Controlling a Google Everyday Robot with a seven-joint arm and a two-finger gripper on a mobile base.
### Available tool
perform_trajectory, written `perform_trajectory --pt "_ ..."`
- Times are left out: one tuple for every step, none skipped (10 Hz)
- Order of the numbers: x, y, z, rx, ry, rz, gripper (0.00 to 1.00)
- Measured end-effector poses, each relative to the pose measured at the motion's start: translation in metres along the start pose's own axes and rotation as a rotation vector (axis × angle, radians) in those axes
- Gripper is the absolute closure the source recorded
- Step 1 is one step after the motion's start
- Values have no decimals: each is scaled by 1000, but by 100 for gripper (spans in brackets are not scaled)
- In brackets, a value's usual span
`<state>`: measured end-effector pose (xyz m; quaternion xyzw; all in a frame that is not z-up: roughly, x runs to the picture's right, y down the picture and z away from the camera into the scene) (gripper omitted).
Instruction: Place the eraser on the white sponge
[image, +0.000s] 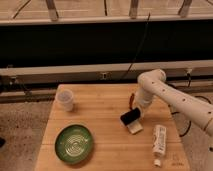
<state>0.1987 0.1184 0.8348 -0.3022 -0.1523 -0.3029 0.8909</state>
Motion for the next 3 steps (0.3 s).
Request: perform_trajectory --pt "-4 -2 -1 2 0 -6 100" --pt "-4 0 -1 1 0 -3 100" --pt "-4 4 -1 -2 -1 0 100"
